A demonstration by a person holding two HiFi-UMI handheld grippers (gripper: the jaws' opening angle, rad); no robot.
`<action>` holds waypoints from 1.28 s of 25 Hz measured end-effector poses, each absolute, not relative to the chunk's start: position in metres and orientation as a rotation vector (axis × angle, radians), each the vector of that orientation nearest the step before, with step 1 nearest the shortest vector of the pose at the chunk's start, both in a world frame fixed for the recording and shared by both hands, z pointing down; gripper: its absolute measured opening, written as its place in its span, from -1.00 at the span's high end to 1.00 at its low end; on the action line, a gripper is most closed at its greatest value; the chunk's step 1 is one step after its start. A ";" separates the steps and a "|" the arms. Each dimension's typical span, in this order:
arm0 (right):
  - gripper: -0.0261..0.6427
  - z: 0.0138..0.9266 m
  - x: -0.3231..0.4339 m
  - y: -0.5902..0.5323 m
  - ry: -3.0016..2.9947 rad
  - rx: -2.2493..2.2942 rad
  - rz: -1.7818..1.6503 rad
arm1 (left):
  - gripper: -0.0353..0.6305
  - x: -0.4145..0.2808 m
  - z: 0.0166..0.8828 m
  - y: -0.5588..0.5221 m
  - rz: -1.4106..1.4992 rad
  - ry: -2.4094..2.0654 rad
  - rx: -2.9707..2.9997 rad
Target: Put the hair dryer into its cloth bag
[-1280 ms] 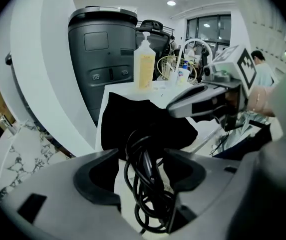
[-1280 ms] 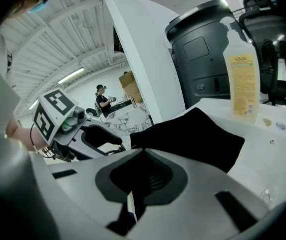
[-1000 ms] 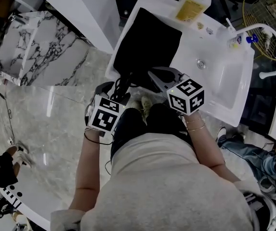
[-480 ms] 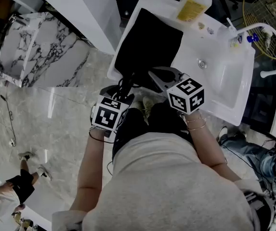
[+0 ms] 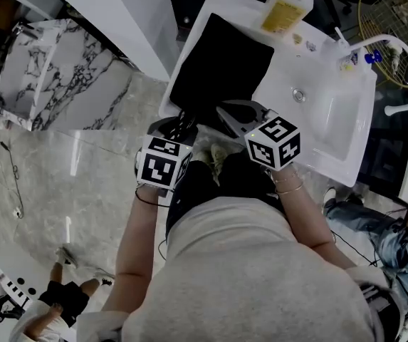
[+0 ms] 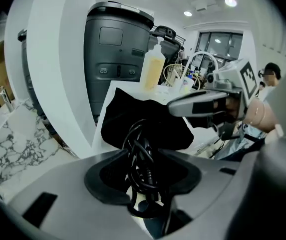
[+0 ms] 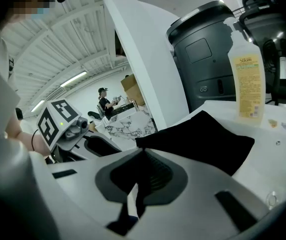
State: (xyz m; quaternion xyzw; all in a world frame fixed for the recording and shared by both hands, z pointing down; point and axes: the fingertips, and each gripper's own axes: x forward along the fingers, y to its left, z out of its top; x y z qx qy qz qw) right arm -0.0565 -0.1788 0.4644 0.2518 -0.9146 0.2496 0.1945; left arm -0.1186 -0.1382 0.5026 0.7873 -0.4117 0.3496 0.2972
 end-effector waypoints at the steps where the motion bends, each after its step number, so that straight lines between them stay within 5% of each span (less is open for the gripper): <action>1: 0.89 0.464 -0.057 -0.179 -2.565 0.705 0.699 | 0.36 -0.118 0.502 -0.142 0.932 -1.100 2.098; 21: 0.89 0.474 -0.054 -0.175 -2.543 0.683 0.728 | 0.36 -0.084 0.515 -0.181 0.967 -1.121 2.131; 32: 0.89 0.473 -0.048 -0.173 -2.545 0.705 0.728 | 0.16 -0.103 0.509 -0.140 0.987 -1.089 2.116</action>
